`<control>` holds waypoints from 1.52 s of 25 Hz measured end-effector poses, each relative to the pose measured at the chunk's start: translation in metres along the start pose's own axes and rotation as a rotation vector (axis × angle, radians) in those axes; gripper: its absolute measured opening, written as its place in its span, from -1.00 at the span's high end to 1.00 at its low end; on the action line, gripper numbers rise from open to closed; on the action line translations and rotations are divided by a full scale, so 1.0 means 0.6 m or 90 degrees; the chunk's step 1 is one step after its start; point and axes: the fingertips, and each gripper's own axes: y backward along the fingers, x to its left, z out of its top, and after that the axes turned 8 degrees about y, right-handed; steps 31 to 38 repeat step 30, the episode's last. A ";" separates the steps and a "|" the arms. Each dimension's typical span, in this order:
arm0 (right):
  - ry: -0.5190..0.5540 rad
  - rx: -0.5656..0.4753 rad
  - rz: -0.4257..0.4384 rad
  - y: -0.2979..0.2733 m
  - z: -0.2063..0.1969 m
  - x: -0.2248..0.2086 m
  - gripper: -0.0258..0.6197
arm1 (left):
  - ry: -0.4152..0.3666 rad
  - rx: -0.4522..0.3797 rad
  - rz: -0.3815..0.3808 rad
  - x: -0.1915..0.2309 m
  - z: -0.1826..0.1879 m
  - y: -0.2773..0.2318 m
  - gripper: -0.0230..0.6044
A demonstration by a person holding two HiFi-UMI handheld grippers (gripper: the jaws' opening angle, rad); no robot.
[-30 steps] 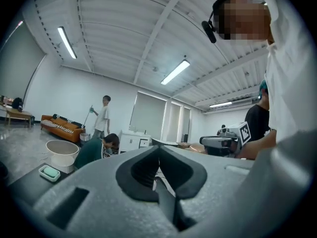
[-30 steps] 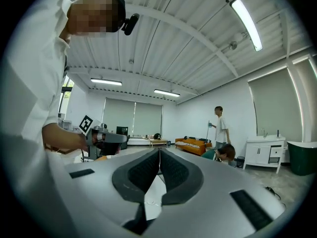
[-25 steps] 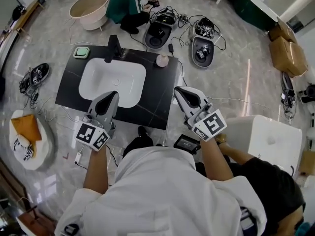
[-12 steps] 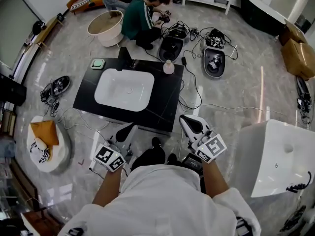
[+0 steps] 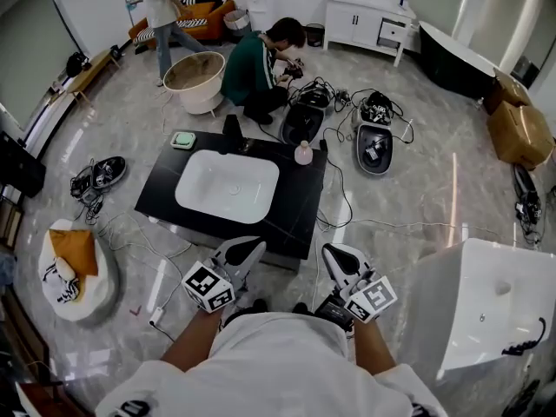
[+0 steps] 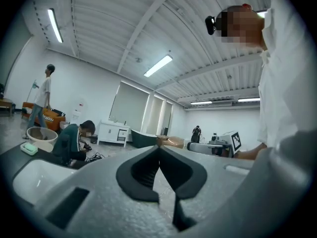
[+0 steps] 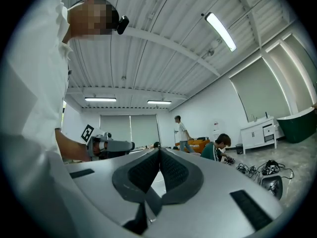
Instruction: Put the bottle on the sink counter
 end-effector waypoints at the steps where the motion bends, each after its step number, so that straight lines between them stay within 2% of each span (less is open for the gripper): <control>1: 0.001 0.001 0.003 -0.009 0.002 0.009 0.87 | -0.006 0.000 -0.007 0.002 0.004 0.004 0.88; 3: 0.011 0.005 0.019 -0.031 0.009 0.033 0.87 | -0.003 0.002 -0.011 0.013 0.003 0.020 0.88; 8: 0.047 0.019 0.070 -0.098 0.025 0.084 0.88 | 0.025 -0.017 0.016 0.058 0.003 0.079 0.88; 11: 0.044 0.009 0.078 -0.119 0.035 0.100 0.88 | 0.035 -0.020 0.022 0.070 0.005 0.104 0.88; 20: 0.029 -0.002 0.079 -0.111 0.052 0.083 0.88 | 0.007 -0.013 0.021 0.044 0.021 0.150 0.88; 29: 0.033 -0.009 0.047 -0.097 0.049 0.011 0.88 | 0.017 0.014 0.015 0.040 -0.005 0.102 0.88; 38: 0.033 -0.009 0.047 -0.095 0.045 0.006 0.88 | 0.014 0.016 0.012 0.039 -0.006 0.095 0.88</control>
